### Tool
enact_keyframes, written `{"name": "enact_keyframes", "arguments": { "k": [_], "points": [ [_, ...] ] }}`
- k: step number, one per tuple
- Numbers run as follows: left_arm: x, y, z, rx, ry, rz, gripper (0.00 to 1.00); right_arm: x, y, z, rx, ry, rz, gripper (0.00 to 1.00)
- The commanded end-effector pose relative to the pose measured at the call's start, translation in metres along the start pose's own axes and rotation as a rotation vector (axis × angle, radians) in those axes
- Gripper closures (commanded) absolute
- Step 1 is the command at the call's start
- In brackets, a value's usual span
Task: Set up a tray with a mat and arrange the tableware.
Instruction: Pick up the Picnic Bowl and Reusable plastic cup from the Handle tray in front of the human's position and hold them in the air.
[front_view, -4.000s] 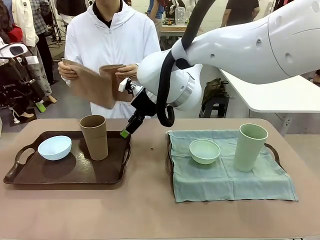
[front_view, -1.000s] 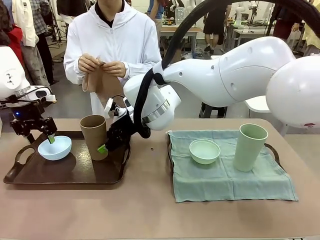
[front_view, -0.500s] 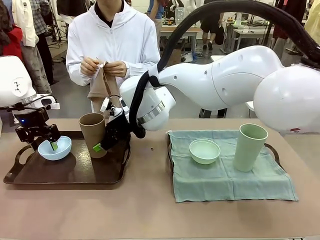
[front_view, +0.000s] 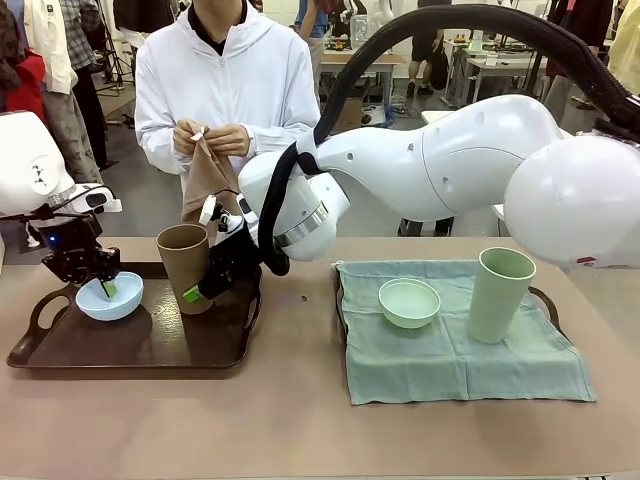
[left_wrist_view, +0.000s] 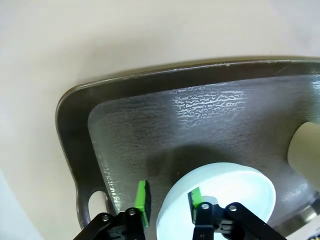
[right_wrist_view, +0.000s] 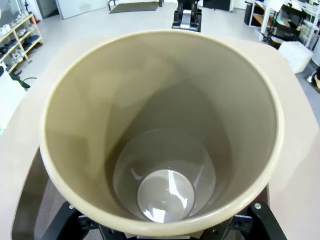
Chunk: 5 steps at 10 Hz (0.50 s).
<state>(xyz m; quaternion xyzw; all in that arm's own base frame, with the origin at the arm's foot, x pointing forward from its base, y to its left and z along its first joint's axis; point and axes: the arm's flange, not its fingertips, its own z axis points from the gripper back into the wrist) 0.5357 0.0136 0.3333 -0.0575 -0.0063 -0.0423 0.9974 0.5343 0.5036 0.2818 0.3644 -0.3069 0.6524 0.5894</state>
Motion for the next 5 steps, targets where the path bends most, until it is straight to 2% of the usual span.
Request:
{"name": "enact_keyframes", "arguments": {
  "k": [1,2,3,4,5],
  "points": [
    [-0.0047,0.0000,0.0007,-0.021,-0.025,-0.009,0.95,-0.0025,0.0017,0.0020,0.004,-0.018,0.026,1.00],
    [-0.0054,0.0007,0.0032,-0.025,-0.028,-0.005,1.00,-0.0021,0.0023,0.0015,0.000,-0.017,0.024,1.00],
    [-0.0067,0.0016,0.0053,-0.029,-0.032,-0.004,1.00,-0.0022,0.0033,0.0016,-0.004,-0.017,0.020,0.79],
    [-0.0072,0.0029,0.0070,-0.033,-0.031,-0.001,1.00,-0.0012,0.0041,0.0022,-0.008,-0.021,0.017,0.79],
    [-0.0079,0.0032,0.0085,-0.034,-0.030,-0.001,1.00,-0.0003,0.0053,0.0034,-0.012,-0.023,0.014,1.00]
  ]
}}
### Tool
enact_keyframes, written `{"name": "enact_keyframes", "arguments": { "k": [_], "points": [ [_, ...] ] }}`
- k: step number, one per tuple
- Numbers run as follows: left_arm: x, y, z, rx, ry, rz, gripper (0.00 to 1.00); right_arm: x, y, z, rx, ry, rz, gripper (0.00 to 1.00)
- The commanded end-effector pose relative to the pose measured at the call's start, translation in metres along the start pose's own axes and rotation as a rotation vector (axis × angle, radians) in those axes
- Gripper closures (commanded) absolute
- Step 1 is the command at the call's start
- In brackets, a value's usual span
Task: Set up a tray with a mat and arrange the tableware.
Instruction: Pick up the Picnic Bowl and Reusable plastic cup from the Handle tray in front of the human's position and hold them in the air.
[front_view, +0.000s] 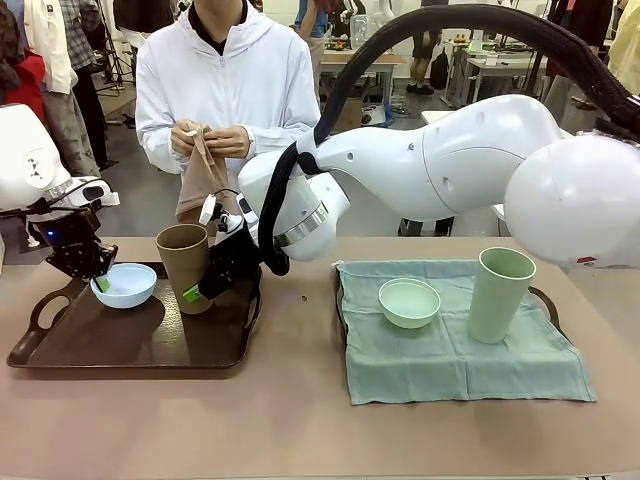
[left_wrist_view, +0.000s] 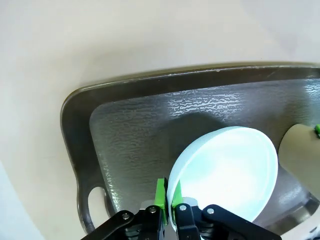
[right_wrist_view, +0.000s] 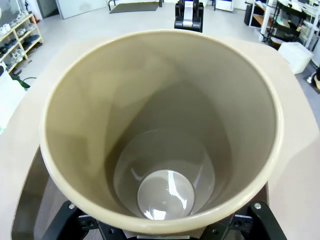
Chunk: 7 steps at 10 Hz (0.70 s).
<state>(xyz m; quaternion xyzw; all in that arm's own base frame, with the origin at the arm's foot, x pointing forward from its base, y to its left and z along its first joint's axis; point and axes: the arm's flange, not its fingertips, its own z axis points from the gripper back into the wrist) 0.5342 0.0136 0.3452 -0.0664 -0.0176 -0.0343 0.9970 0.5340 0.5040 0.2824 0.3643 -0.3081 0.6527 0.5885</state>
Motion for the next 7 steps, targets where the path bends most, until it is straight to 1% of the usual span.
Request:
{"name": "enact_keyframes", "arguments": {
  "k": [1,2,3,4,5,6,7],
  "points": [
    [-0.007,0.005,-0.001,-0.019,-0.008,-0.020,1.00,0.000,0.005,0.004,-0.014,-0.026,0.007,0.79],
    [-0.008,0.005,0.002,-0.024,-0.006,-0.024,1.00,0.001,0.006,0.005,-0.017,-0.027,0.007,1.00],
    [-0.013,0.004,0.015,-0.031,0.015,-0.013,1.00,0.018,0.011,0.016,-0.036,-0.022,-0.031,1.00],
    [-0.018,0.002,0.040,-0.053,0.024,-0.022,1.00,0.047,0.025,0.034,-0.055,-0.013,-0.011,1.00],
    [-0.025,-0.004,0.071,-0.085,0.028,-0.047,1.00,0.078,0.039,0.058,-0.081,0.004,0.032,1.00],
    [-0.038,-0.012,0.108,-0.131,0.045,-0.093,1.00,0.107,0.054,0.081,-0.110,0.001,0.065,1.00],
    [-0.052,-0.021,0.143,-0.137,0.035,-0.124,1.00,0.137,0.070,0.111,-0.148,0.002,0.079,1.00]
  ]
}}
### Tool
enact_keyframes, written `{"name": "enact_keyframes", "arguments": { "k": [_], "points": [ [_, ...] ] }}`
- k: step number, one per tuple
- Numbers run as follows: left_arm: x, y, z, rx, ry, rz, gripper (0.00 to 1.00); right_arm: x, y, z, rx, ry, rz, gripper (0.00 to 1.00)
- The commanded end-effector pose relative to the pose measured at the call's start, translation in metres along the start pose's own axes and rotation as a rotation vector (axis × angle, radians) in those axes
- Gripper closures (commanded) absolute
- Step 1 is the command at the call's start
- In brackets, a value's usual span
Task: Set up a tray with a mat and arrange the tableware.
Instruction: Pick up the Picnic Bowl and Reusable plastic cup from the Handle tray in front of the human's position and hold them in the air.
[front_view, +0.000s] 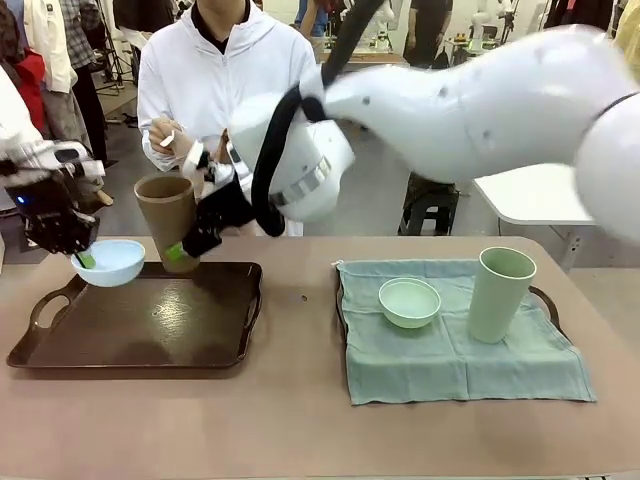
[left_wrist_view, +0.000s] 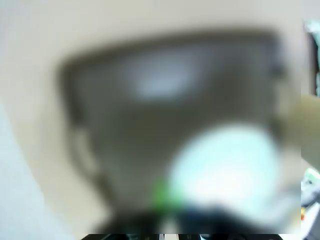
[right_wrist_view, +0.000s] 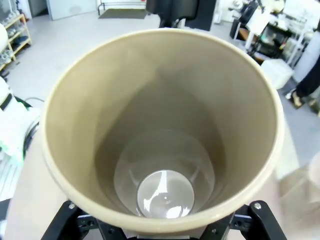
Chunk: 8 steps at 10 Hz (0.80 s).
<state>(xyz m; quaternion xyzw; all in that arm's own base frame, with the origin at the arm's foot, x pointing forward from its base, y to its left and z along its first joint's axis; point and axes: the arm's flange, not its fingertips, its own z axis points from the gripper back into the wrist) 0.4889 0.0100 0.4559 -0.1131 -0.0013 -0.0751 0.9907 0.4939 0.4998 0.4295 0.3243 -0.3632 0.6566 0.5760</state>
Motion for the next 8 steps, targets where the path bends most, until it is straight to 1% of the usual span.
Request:
{"name": "enact_keyframes", "arguments": {
  "k": [1,3,4,5,6,8],
  "points": [
    [-0.025,-0.016,0.061,-0.046,-0.024,-0.073,1.00,0.043,0.032,0.056,-0.074,0.025,0.017,1.00],
    [-0.049,-0.037,0.107,-0.040,-0.089,-0.103,1.00,0.081,0.051,0.090,-0.133,0.038,0.042,1.00],
    [-0.059,-0.044,0.121,-0.036,-0.127,-0.088,1.00,0.091,0.059,0.103,-0.172,0.063,0.033,1.00],
    [-0.063,-0.046,0.126,-0.041,-0.139,-0.072,1.00,0.090,0.057,0.109,-0.164,0.083,0.015,1.00],
    [-0.056,-0.043,0.122,-0.017,-0.091,-0.089,1.00,0.104,0.049,0.100,-0.136,0.010,0.061,1.00],
    [-0.056,-0.043,0.122,-0.017,-0.091,-0.089,1.00,0.104,0.049,0.100,-0.136,0.010,0.061,1.00]
  ]
}}
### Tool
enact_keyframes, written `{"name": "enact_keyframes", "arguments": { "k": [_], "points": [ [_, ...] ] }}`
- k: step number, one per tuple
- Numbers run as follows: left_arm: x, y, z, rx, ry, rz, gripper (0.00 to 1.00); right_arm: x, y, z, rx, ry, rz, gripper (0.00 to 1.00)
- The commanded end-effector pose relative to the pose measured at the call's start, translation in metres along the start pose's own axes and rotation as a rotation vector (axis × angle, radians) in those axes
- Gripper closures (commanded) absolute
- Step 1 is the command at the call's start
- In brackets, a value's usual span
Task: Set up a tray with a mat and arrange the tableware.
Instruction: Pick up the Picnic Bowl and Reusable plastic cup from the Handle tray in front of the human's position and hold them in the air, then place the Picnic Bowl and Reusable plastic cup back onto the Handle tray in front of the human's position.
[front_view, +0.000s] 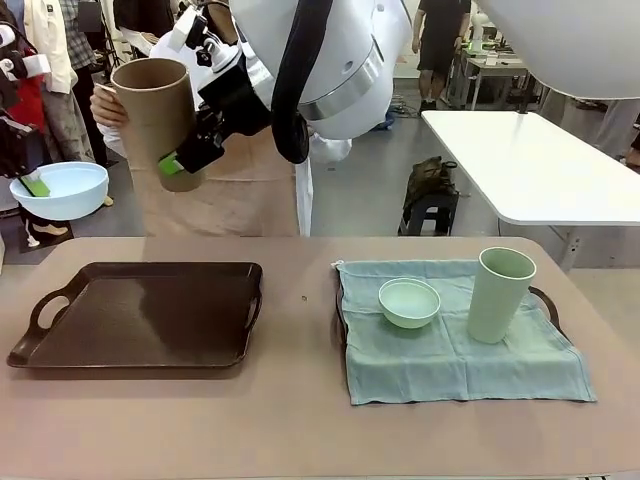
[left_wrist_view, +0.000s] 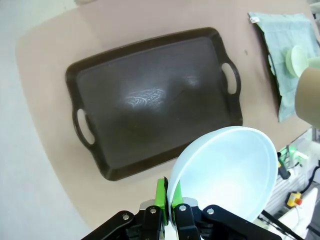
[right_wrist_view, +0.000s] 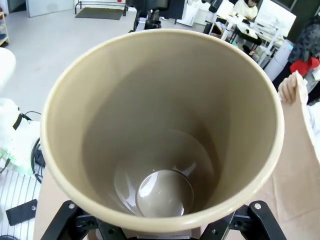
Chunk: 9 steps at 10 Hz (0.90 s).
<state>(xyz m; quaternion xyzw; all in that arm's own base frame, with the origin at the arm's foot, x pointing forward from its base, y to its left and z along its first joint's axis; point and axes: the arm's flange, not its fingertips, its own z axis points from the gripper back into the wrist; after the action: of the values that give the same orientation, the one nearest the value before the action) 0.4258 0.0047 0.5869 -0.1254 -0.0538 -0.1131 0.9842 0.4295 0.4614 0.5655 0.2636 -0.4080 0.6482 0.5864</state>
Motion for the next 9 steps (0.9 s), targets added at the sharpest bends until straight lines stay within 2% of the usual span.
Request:
{"name": "enact_keyframes", "arguments": {
  "k": [1,9],
  "points": [
    [0.0025,0.0007,-0.0033,0.001,0.006,-0.001,1.00,0.0006,-0.0030,-0.0039,0.004,-0.021,0.010,1.00],
    [0.0025,0.0007,-0.0033,0.001,0.006,-0.001,1.00,0.0006,-0.0030,-0.0039,0.004,-0.021,0.010,1.00]
  ]
}}
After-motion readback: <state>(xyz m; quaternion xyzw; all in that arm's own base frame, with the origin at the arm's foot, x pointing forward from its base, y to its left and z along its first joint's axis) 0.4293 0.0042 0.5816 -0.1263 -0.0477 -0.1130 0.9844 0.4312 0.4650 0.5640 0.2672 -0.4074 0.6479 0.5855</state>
